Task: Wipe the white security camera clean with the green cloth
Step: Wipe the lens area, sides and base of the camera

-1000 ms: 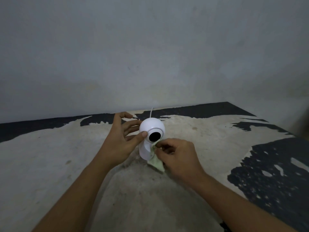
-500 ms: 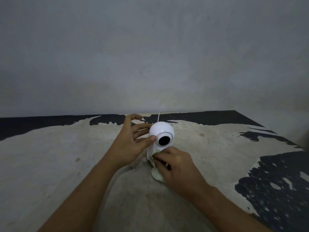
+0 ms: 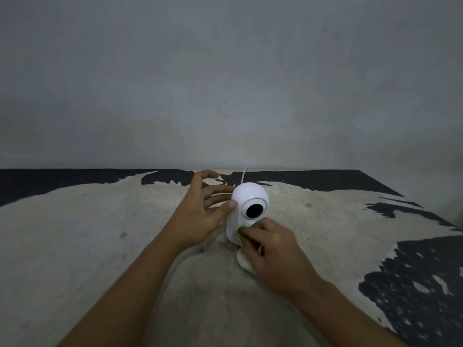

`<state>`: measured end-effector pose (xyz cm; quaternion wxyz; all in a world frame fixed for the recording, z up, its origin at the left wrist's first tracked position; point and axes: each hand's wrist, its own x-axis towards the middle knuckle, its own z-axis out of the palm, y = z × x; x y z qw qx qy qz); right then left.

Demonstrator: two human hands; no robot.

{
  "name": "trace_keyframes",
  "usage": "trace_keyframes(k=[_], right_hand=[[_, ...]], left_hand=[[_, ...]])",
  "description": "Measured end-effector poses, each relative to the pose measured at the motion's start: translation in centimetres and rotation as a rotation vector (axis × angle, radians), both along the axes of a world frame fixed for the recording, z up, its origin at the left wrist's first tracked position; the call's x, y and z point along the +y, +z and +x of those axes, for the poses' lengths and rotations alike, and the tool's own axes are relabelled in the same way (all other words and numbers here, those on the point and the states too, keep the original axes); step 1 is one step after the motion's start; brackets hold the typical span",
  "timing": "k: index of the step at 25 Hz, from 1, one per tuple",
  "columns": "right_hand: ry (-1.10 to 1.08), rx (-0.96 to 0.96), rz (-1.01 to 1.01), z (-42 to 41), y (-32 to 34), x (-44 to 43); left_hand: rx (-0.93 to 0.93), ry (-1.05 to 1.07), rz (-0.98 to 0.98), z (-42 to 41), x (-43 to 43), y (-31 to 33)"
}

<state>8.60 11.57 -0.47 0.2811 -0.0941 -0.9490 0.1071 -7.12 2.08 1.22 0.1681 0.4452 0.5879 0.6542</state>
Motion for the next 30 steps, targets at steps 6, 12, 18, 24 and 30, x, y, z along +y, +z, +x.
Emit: trace_keyframes(k=[6, 12, 18, 24, 30], right_hand=[[-0.051, 0.249, 0.126, -1.1, 3.6, 0.0], [-0.222, -0.013, 0.426, -2.5, 0.8, -2.5], [-0.167, -0.177, 0.402, -0.8, -0.7, -1.6], [-0.076, 0.262, -0.426, 3.1, 3.3, 1.8], [0.119, 0.442, -1.084, 6.0, 5.0, 2.6]], left_hand=[[0.055, 0.024, -0.032, -0.2, -0.1, -0.1], [-0.016, 0.030, -0.001, -0.1, 0.2, -0.1], [0.028, 0.080, -0.015, 0.2, -0.2, 0.2], [0.136, 0.196, 0.140, 2.3, -0.9, 5.0], [0.485, 0.014, -0.320, 7.7, -0.7, 7.2]])
